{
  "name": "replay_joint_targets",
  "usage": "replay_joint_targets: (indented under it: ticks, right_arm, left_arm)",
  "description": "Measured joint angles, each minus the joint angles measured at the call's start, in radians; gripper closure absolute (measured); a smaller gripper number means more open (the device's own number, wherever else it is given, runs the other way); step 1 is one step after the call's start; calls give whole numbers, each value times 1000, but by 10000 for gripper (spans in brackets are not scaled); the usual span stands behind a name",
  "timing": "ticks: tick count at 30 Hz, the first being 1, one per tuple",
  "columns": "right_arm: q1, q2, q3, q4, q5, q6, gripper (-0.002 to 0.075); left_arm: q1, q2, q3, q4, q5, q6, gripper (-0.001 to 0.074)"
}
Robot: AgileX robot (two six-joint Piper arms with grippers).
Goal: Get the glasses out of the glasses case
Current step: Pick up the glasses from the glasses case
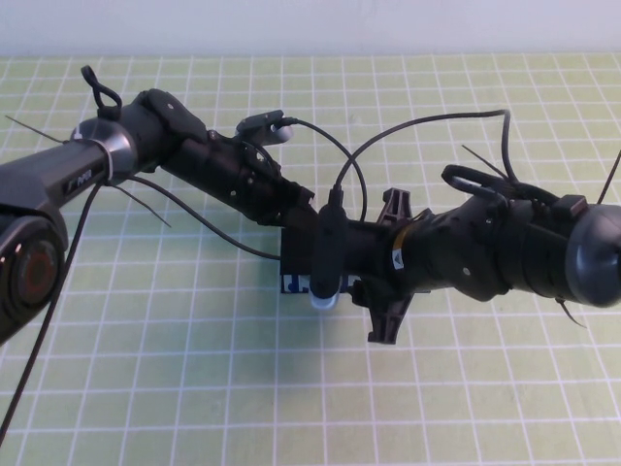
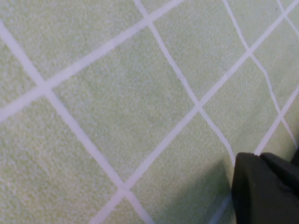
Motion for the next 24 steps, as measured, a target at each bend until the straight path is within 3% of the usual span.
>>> replay_joint_targets:
  ticks: [10, 24]
  right_arm:
    - [-32, 32, 0, -70, -34, 0, 452]
    - [-33, 50, -1, -125, -81, 0, 587]
  left_arm:
    - [0, 0, 0, 0, 9, 0, 739]
    - [0, 0, 0, 2, 15, 0, 739]
